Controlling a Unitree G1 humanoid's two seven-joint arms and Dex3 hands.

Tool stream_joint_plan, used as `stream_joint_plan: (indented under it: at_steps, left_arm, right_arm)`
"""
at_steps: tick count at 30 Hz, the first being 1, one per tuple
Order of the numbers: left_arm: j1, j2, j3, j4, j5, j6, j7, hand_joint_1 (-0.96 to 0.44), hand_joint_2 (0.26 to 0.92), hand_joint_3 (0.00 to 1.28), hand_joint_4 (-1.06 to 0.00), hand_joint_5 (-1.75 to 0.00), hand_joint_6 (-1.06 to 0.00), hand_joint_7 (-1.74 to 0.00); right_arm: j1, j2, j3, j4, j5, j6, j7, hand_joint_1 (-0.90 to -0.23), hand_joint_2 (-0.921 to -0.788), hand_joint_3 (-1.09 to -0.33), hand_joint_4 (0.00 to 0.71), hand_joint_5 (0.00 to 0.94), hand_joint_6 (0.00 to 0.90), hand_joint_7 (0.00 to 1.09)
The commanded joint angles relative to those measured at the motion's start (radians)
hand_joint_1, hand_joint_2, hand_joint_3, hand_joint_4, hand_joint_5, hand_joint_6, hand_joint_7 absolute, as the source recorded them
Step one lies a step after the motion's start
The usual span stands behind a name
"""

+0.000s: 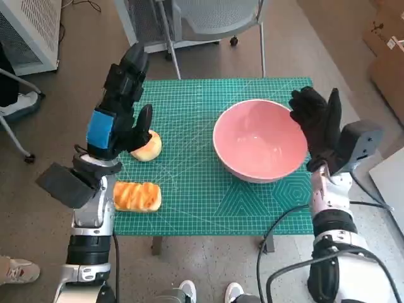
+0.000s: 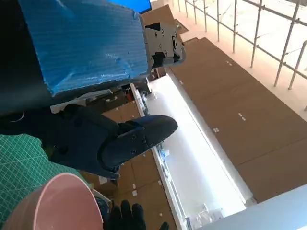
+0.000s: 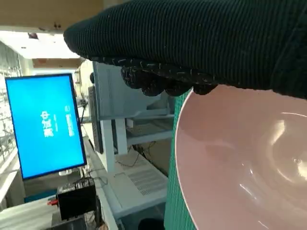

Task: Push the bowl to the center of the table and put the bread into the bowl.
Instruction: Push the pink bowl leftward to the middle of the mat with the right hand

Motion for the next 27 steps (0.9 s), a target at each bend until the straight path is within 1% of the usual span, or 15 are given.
stream_joint_plan:
  at_steps: [1, 5, 9, 19, 24, 27]
  left_arm:
    - [0.008, 0.011, 0.006, -0.006, 0.012, -0.015, 0.008, -0.55, 0.892, 0.68, 0.0, -0.1, 0.0, -0.37]
    - [0.007, 0.009, 0.003, -0.006, 0.014, -0.015, 0.012, -0.56, 0.895, 0.67, 0.0, -0.1, 0.0, -0.37]
    - [0.006, 0.008, 0.002, -0.004, 0.013, -0.014, 0.012, -0.57, 0.898, 0.67, 0.0, -0.1, 0.0, -0.37]
    - [0.004, 0.003, 0.0, -0.004, 0.009, -0.012, 0.012, -0.56, 0.905, 0.65, 0.0, -0.11, 0.0, -0.36]
    - [0.007, 0.004, 0.0, -0.007, 0.001, -0.009, 0.006, -0.56, 0.908, 0.65, 0.0, -0.11, 0.0, -0.35]
    - [0.009, 0.007, 0.002, -0.009, 0.0, -0.01, 0.004, -0.57, 0.908, 0.65, 0.0, -0.11, 0.0, -0.35]
  right_arm:
    - [0.002, 0.009, 0.0, 0.012, -0.001, 0.02, 0.003, -0.621, -0.921, -0.659, 0.286, 0.004, 0.407, 0.02]
    - [0.002, 0.024, 0.003, 0.012, -0.003, 0.018, 0.001, -0.627, -0.921, -0.658, 0.286, 0.003, 0.401, 0.01]
    - [0.002, 0.045, 0.001, 0.012, 0.003, 0.018, 0.01, -0.625, -0.921, -0.659, 0.277, 0.001, 0.387, 0.0]
    - [-0.01, 0.078, 0.0, 0.009, 0.006, 0.016, 0.016, -0.596, -0.921, -0.687, 0.248, 0.0, 0.378, 0.0]
    - [-0.02, 0.094, -0.004, 0.008, 0.009, 0.019, 0.013, -0.604, -0.921, -0.699, 0.246, 0.001, 0.378, 0.0]
    - [-0.026, 0.107, -0.008, 0.006, 0.016, 0.019, 0.015, -0.595, -0.921, -0.704, 0.256, 0.006, 0.384, 0.01]
